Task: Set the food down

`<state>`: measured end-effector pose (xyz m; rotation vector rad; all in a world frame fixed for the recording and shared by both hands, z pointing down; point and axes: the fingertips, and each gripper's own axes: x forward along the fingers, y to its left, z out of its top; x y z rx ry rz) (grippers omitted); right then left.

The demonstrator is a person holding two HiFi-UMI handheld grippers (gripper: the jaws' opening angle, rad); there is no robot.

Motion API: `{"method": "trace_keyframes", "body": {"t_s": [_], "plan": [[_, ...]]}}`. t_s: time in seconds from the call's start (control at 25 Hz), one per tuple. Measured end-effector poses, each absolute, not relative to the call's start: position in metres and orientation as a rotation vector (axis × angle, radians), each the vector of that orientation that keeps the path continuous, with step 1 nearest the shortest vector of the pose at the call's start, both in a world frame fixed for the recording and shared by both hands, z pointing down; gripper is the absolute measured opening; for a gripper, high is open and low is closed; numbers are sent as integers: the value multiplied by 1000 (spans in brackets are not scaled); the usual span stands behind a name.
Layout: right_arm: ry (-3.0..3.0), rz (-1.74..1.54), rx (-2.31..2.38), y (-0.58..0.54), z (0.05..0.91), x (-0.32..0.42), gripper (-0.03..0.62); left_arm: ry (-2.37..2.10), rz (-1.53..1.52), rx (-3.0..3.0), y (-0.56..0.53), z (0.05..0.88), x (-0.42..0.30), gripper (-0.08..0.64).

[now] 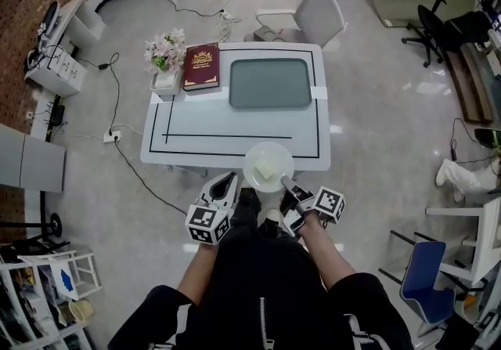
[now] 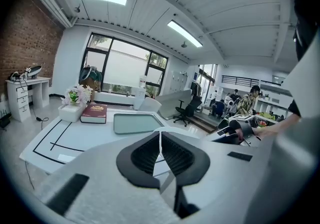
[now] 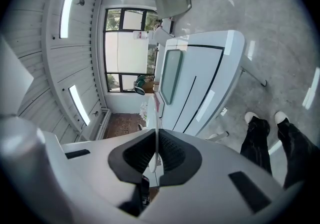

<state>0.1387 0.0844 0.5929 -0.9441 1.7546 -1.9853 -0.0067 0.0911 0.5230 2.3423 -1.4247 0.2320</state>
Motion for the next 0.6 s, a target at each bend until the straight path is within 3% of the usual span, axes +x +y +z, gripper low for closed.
{"method": "trace_keyframes", "body": {"t_s": [0.6], "plan": [[1701,-1943,-1063,-51,598,119,17,-1288,217,2398,-72,536,-25,15]]}}
